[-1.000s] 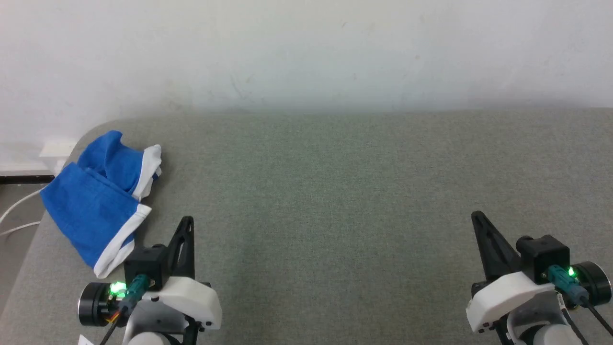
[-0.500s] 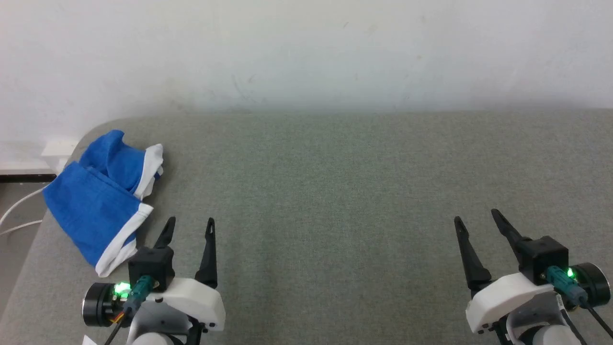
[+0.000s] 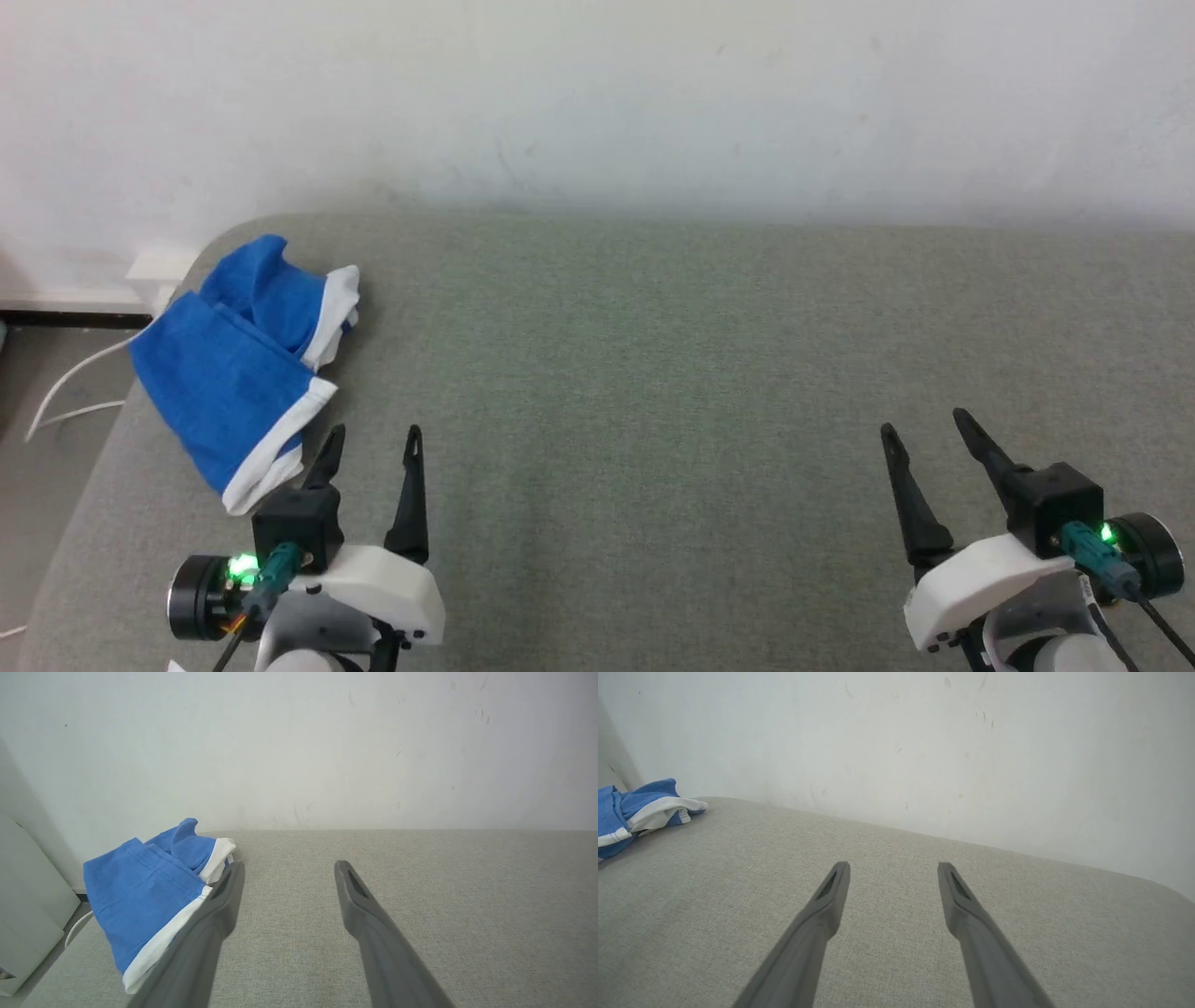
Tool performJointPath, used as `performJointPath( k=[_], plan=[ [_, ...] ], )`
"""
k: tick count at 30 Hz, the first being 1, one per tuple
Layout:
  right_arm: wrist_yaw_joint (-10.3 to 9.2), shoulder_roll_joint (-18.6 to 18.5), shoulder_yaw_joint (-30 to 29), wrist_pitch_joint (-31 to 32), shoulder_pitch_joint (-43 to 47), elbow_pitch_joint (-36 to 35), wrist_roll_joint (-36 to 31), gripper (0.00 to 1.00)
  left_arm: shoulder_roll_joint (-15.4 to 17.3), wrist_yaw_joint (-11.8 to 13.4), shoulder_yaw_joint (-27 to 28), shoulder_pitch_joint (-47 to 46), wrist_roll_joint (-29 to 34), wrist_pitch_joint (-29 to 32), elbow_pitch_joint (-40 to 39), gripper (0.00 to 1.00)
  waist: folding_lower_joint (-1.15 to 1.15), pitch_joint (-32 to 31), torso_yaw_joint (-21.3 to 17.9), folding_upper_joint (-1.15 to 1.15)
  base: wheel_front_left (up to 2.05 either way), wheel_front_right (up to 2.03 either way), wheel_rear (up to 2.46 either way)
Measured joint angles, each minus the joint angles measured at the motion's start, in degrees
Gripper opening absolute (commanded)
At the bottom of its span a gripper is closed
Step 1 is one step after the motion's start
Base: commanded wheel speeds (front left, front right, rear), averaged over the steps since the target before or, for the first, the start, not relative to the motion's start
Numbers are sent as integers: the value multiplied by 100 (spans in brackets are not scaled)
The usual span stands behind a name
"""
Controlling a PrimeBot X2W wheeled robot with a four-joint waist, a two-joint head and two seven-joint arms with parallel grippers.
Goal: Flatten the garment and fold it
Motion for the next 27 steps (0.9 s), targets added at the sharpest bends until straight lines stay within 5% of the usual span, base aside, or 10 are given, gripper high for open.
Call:
performJointPath(
  k=[27],
  plan=[
    [0, 1, 255, -161, -156, 132, 4, 100, 92, 198, 14, 0, -204, -312, 69, 100, 0, -22, 894, 0, 0, 0, 0]
  ],
)
